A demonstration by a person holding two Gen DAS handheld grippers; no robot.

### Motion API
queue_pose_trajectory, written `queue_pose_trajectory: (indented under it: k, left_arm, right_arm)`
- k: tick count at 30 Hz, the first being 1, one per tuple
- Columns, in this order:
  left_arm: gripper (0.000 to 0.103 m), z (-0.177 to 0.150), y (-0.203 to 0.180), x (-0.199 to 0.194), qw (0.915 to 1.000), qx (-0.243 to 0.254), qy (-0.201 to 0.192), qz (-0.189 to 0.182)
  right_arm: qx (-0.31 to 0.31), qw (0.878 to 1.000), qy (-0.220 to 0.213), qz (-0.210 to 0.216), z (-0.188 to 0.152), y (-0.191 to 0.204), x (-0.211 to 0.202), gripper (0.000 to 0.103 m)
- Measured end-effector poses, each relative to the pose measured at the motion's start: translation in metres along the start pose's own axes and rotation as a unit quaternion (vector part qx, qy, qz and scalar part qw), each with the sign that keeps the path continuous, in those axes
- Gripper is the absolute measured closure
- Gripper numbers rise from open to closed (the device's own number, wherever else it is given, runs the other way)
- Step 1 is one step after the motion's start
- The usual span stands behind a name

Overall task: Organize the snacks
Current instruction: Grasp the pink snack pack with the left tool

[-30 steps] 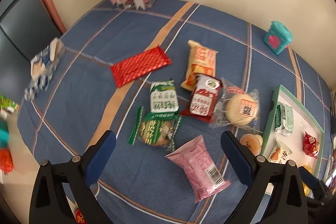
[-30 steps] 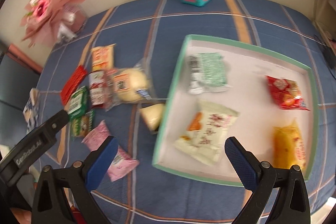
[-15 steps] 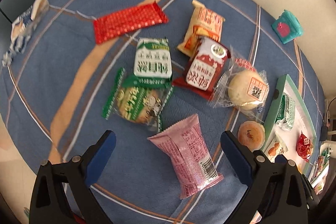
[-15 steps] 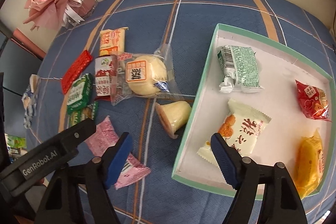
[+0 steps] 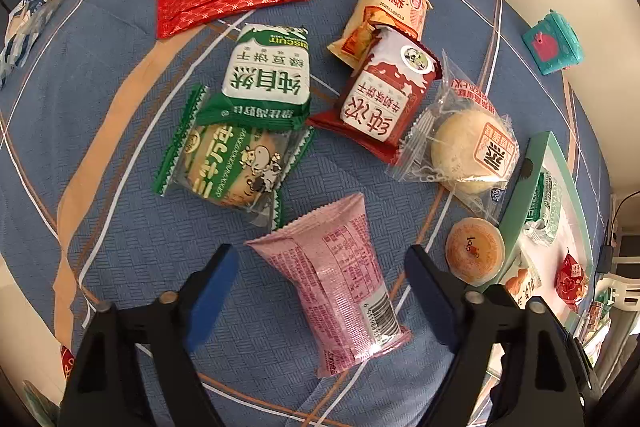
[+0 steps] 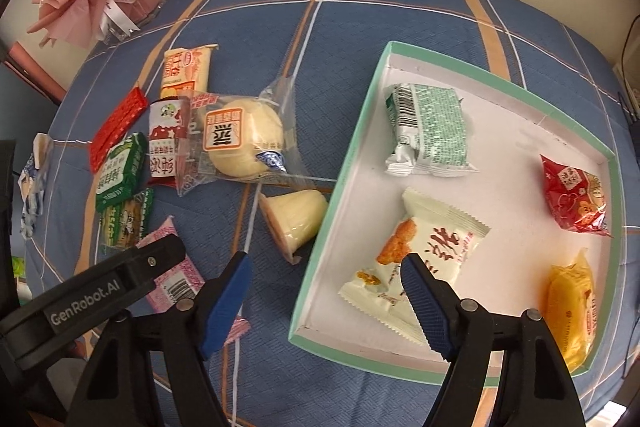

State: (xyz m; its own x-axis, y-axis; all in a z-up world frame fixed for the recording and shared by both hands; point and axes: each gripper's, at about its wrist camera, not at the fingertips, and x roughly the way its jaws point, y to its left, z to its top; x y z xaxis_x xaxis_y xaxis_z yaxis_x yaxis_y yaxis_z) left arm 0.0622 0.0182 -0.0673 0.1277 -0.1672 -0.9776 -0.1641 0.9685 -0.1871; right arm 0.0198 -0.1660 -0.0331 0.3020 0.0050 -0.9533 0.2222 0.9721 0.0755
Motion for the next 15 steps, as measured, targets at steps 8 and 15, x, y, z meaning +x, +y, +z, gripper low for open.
queue_pose_trajectory:
  k: [8, 15]
  left_arm:
    - [0.047, -0.009, -0.013, 0.012, 0.9999, 0.009, 0.012, -0.001]
    - [0.057, -0.013, -0.028, 0.021, 0.9996, 0.023, 0.012, -0.002]
  right_arm:
    - [0.014, 1.0, -0.001, 0.002, -0.001, -0.012, -0.004, 0.024]
    - [0.017, 1.0, -0.001, 0.005, -0.001, -0.015, -0.006, 0.024]
